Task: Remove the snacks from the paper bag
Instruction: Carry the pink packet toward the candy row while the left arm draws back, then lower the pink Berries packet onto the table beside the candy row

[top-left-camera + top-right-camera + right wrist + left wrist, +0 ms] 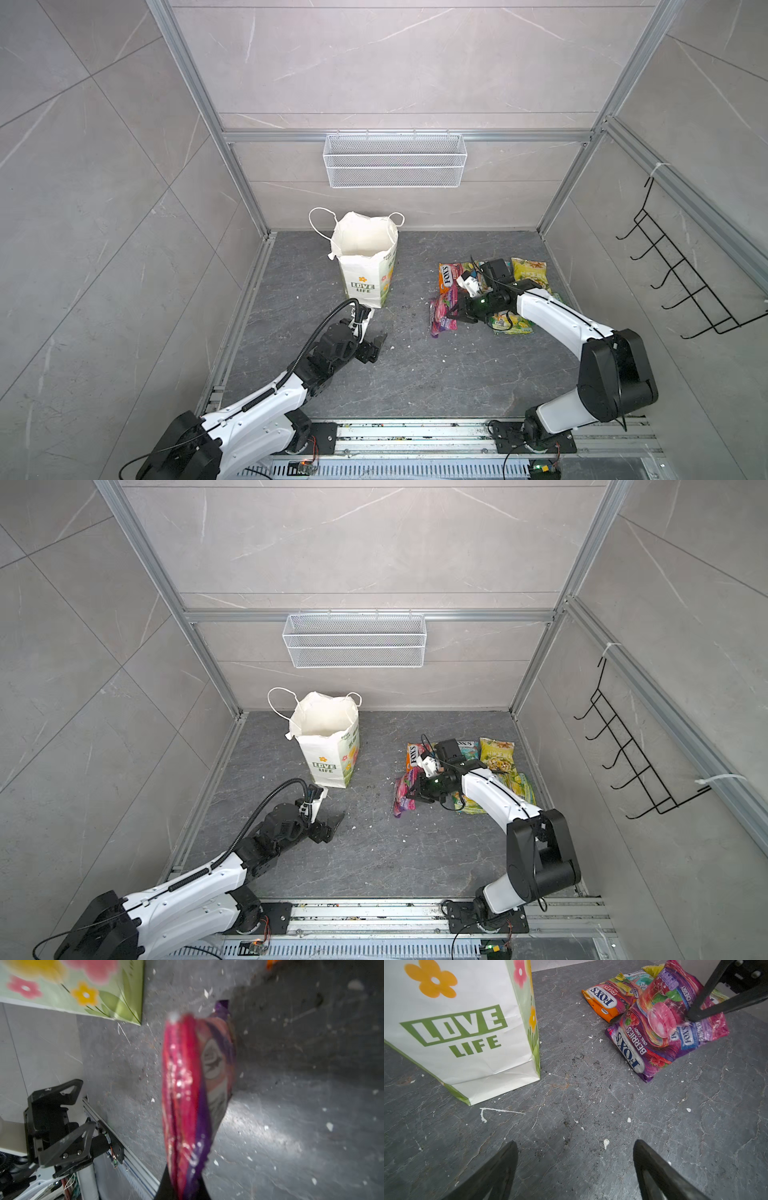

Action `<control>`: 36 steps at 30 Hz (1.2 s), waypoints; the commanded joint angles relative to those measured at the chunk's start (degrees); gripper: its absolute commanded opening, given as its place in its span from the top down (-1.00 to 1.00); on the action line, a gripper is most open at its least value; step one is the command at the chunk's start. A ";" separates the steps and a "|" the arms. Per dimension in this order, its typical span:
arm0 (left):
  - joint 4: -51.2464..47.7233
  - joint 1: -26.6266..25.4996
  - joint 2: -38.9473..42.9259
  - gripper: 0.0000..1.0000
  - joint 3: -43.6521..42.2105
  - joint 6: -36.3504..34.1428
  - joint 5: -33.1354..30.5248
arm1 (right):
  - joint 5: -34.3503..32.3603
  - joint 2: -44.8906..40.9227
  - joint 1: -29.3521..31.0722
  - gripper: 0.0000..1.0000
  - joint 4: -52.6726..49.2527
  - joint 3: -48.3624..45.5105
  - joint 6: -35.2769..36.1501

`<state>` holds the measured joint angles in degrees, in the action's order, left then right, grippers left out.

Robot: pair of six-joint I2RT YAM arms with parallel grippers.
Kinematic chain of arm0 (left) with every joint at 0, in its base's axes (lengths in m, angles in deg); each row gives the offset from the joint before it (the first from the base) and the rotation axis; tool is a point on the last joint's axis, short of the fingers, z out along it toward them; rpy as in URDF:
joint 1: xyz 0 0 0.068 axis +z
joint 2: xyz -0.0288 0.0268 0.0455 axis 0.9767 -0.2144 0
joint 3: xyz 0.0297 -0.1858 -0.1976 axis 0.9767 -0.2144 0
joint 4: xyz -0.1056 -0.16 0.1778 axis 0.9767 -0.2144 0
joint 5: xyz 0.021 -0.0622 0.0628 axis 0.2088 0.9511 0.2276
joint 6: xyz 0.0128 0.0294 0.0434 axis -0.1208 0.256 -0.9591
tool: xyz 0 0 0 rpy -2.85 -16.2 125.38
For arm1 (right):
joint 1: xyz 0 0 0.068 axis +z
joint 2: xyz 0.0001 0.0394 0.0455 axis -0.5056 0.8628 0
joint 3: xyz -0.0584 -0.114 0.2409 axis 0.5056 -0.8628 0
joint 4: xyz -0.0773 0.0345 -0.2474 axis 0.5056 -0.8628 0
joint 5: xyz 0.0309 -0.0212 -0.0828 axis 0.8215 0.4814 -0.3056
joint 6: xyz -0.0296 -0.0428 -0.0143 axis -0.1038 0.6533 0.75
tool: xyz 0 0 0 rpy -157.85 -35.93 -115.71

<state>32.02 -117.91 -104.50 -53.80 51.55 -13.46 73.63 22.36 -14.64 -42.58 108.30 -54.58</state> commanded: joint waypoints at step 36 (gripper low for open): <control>4.28 -0.18 -5.96 -0.78 6.02 -0.98 -1.60 | -38.08 11.15 -0.63 0.52 -20.86 13.96 0.41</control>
<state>36.02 -117.91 -111.03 -50.12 51.53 -14.38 37.50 34.18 -15.15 -61.27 120.33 -53.44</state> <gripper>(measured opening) 0.890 0.226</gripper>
